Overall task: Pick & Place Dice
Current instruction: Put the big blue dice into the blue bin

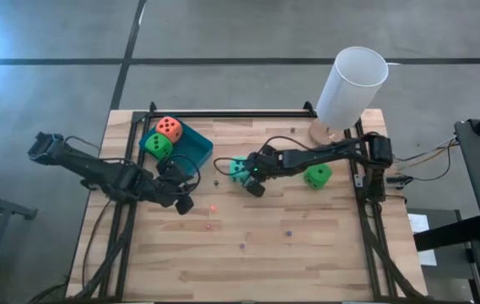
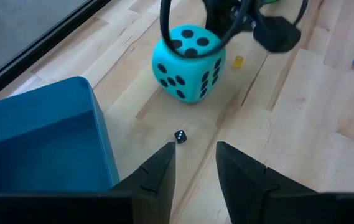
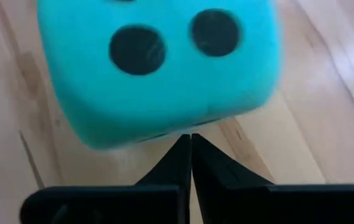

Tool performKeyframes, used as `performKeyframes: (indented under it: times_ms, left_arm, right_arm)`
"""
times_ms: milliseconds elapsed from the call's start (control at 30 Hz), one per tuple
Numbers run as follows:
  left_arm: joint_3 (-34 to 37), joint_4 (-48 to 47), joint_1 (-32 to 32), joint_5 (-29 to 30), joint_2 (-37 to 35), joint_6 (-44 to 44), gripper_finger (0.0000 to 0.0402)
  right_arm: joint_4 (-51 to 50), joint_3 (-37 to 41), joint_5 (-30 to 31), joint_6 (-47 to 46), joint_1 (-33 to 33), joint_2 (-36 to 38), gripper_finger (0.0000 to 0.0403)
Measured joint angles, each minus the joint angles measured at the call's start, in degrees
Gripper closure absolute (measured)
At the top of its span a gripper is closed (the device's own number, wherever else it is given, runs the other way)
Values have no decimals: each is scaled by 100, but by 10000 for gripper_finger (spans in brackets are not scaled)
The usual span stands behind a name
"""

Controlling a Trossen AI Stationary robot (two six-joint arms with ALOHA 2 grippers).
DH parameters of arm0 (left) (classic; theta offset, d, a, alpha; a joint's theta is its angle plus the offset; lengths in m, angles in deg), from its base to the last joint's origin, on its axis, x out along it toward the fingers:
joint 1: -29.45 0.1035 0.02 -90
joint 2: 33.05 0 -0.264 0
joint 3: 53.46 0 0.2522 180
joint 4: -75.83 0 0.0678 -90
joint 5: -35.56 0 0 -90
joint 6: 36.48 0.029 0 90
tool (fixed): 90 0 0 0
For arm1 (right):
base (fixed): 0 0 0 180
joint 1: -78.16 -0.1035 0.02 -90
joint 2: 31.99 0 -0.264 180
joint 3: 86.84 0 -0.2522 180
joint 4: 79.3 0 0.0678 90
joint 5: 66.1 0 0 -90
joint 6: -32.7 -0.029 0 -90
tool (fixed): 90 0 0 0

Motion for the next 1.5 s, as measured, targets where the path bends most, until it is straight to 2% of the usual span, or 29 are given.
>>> performKeyframes:
  times_ms: [367,567,800,933,1067,1333,1500]
  left_arm:
    - [101,-2,-2,-5,0,-18,283]
    - [101,20,-2,-42,0,-47,283]
    - [101,30,-15,-50,0,-63,283]
    - [101,37,-15,-63,0,-61,283]
    - [101,41,-15,-63,0,-61,283]
    - [101,44,-20,-64,0,-85,283]
    - [101,47,-20,-63,0,-136,283]
  right_arm:
    - [-210,-694,12,355,-171,-467,394]
    - [-349,-664,28,358,-197,-250,394]
    - [-937,-598,253,307,-291,342,394]
    - [-931,-364,849,303,-459,781,394]
    - [-895,-65,1129,144,-566,1246,394]
    - [-157,748,1176,38,-556,1947,394]
    - [438,1096,1176,52,-406,2112,394]
